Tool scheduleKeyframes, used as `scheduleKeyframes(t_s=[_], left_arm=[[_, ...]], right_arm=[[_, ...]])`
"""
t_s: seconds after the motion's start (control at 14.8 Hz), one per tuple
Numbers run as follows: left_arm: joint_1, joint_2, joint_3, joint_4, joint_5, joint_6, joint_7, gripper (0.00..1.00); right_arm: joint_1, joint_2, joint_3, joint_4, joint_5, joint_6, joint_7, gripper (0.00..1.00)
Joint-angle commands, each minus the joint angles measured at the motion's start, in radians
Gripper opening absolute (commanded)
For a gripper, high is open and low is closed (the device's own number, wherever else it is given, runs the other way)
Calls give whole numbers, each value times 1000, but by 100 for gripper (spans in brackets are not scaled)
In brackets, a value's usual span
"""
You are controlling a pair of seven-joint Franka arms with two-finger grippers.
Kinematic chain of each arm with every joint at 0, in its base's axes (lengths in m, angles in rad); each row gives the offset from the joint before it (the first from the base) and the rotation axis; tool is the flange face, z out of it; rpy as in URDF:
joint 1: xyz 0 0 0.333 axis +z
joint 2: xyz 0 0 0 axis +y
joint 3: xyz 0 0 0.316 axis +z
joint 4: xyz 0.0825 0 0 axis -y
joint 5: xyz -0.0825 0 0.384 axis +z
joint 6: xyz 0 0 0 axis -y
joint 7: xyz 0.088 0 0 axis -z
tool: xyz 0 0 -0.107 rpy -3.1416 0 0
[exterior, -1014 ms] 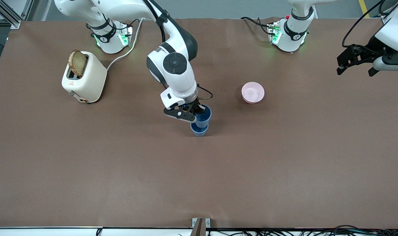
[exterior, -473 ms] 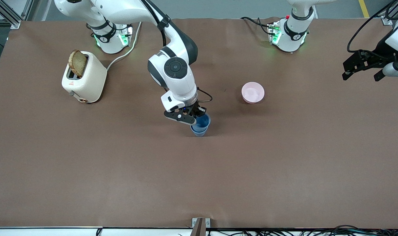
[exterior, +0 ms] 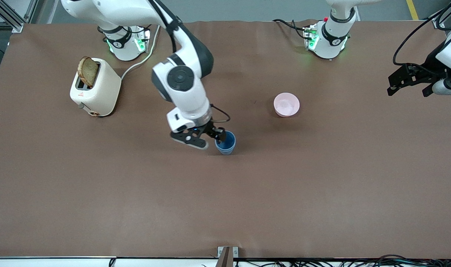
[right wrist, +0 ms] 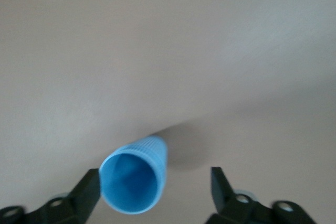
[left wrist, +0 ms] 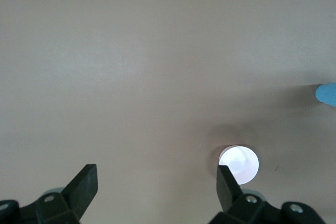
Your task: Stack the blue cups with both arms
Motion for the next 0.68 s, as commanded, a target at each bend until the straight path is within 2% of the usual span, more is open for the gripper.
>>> scheduleKeyframes(t_s=[0.0, 0.27, 0.61], left_arm=[[6, 7, -4, 21, 14, -6, -6, 100], [17, 8, -4, 21, 15, -1, -4, 100], [20, 21, -4, 24, 20, 3, 1, 100]], right_arm=[[-150, -182, 13, -67, -11, -153, -188, 100], [-325, -378, 13, -194, -11, -215, -393, 100], [-486, -520, 13, -191, -11, -444, -537, 100]])
